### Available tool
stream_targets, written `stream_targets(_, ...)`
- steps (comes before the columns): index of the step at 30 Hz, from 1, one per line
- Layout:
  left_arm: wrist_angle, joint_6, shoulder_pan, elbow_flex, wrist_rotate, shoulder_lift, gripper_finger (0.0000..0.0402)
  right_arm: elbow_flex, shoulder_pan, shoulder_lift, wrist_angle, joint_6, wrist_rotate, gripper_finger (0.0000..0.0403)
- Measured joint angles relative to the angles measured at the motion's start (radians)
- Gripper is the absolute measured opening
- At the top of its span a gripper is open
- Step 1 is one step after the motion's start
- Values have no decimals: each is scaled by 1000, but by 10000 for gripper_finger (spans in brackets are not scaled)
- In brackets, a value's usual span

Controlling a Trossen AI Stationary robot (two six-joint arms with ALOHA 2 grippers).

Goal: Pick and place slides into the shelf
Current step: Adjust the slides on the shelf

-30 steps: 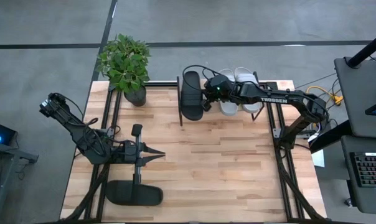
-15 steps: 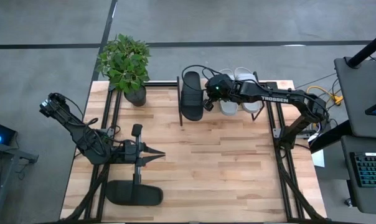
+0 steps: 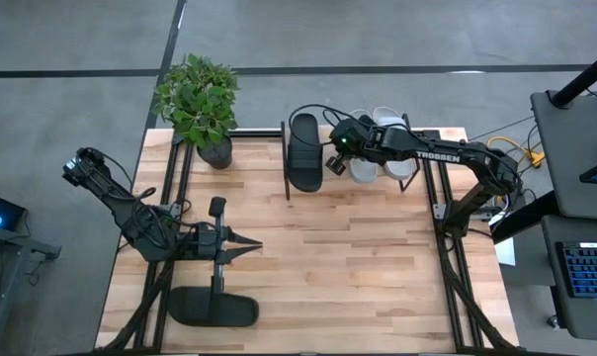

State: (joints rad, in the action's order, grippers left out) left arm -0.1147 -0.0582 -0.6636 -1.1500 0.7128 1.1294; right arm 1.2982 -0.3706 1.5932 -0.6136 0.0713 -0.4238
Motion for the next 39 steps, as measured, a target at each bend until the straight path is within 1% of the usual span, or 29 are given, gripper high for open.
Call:
stream_targets(7, 0, 0, 0, 0, 0, 0, 4, 4, 8, 0, -37, 2, -8, 8)
stream_targets(11, 0, 0, 0, 0, 0, 0, 4, 5, 14, 0, -63, 0, -33, 8)
stream_targets(22, 0, 0, 0, 0, 0, 0, 4, 36, 27, -3, -165, -1, -30, 8)
stream_targets(36, -2, 0, 0, 0, 0, 0, 4, 57, 32, -4, -164, 6, -15, 8)
stream_targets(39, -2, 0, 0, 0, 0, 0, 4, 57, 46, -13, -154, 1, 23, 8)
